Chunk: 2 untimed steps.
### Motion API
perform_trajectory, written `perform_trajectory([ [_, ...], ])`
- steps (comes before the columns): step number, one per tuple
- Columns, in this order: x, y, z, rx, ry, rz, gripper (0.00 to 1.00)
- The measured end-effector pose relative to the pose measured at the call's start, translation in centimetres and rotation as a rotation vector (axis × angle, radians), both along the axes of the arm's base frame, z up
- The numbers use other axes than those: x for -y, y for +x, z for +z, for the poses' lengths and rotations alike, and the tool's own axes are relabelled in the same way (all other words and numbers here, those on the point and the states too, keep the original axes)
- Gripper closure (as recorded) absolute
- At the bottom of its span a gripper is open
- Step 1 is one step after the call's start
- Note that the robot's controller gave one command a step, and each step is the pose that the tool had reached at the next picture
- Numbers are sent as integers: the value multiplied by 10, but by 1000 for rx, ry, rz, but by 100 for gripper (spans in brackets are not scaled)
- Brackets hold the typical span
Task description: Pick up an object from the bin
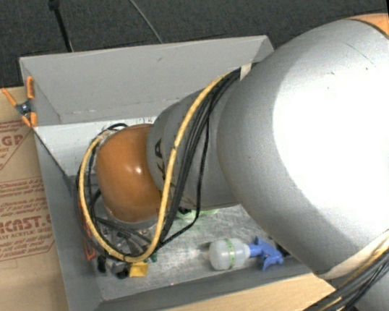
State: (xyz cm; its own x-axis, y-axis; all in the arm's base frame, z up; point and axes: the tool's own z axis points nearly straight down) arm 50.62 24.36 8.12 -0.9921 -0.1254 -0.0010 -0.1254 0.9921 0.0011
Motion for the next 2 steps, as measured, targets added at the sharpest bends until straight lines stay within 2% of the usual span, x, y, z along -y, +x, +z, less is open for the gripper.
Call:
perform_trajectory([
  [1, 7, 9, 54, -5, -2, -29, 100],
  [2, 22, 8, 122, -4, -2, -31, 100],
])
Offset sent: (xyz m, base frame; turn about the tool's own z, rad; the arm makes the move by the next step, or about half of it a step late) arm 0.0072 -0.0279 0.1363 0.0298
